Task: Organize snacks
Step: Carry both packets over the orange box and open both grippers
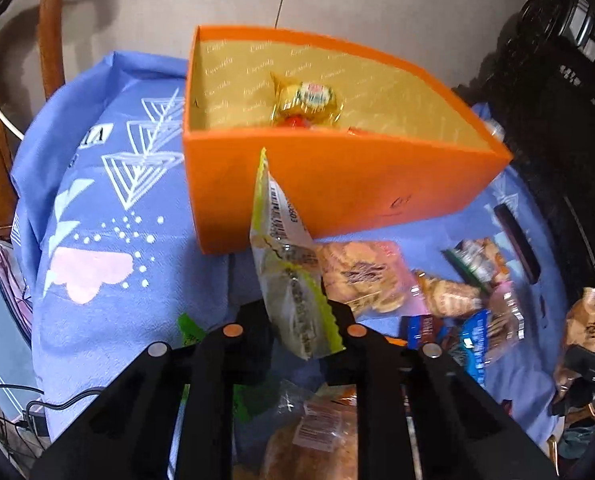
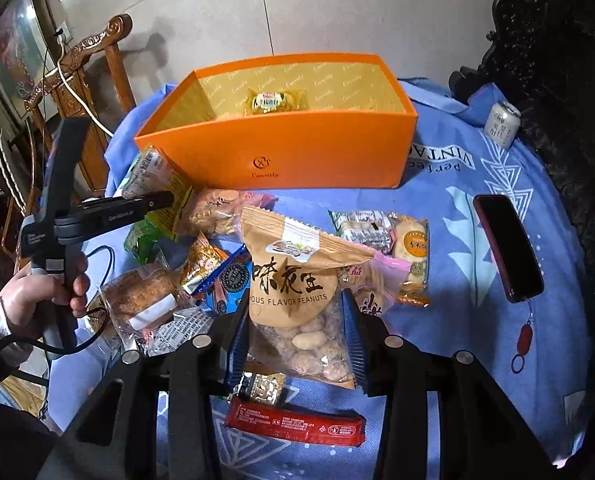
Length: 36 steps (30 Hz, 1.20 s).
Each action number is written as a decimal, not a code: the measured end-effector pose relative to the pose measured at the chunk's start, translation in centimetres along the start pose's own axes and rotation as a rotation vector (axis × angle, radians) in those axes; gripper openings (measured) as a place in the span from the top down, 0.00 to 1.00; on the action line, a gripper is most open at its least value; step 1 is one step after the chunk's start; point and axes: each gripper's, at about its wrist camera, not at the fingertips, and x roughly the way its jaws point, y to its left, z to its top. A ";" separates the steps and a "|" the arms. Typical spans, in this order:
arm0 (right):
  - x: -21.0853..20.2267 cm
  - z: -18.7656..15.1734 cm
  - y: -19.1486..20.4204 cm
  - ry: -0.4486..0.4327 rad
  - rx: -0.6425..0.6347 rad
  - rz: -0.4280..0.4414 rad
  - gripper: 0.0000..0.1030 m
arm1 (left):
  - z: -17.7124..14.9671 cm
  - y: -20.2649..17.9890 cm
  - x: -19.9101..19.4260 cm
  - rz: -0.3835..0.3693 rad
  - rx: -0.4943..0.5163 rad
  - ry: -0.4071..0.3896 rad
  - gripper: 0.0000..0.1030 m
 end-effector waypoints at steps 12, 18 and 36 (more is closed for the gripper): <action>-2.8 3.3 -0.1 -0.123 0.018 0.050 0.58 | 3.1 -2.9 -10.3 -0.006 0.095 -0.191 0.85; -3.2 10.4 -0.1 -0.257 -0.010 0.073 0.58 | 9.6 -4.0 -12.6 -0.024 0.096 -0.286 0.85; 1.4 23.3 -0.5 -0.333 -0.036 0.017 0.09 | 19.9 -5.7 -7.4 0.285 0.108 -0.312 0.04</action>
